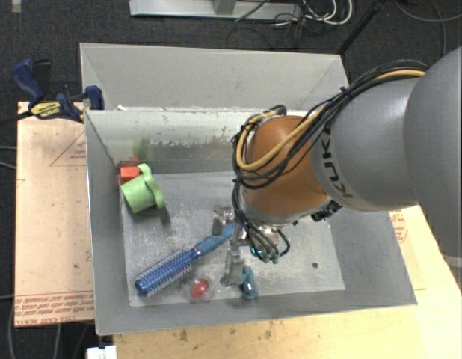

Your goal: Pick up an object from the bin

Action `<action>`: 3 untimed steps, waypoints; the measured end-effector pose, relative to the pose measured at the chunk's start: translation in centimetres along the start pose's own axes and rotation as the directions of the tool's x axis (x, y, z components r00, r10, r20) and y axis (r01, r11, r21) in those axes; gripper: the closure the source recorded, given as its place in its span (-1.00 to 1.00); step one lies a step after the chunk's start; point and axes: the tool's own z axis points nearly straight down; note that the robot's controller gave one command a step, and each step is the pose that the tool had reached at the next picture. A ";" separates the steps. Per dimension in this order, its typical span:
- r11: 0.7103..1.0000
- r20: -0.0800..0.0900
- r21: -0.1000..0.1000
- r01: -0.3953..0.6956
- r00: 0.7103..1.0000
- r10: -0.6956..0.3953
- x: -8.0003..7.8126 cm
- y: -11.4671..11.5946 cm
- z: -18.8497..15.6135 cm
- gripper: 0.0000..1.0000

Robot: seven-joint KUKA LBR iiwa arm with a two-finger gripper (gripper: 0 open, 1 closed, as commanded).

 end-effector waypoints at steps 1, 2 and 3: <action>0.994 0.003 -0.001 0.107 0.994 -0.107 0.0 7.0 6.0 -1.00; 0.995 0.008 0.000 0.098 0.995 -0.098 -0.3 6.7 5.7 1.00; 0.949 0.010 0.006 0.315 0.949 -0.315 -5.2 10.5 5.7 1.00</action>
Offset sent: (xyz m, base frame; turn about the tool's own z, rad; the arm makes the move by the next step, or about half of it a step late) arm 0.0016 0.0660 -0.0571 -0.0985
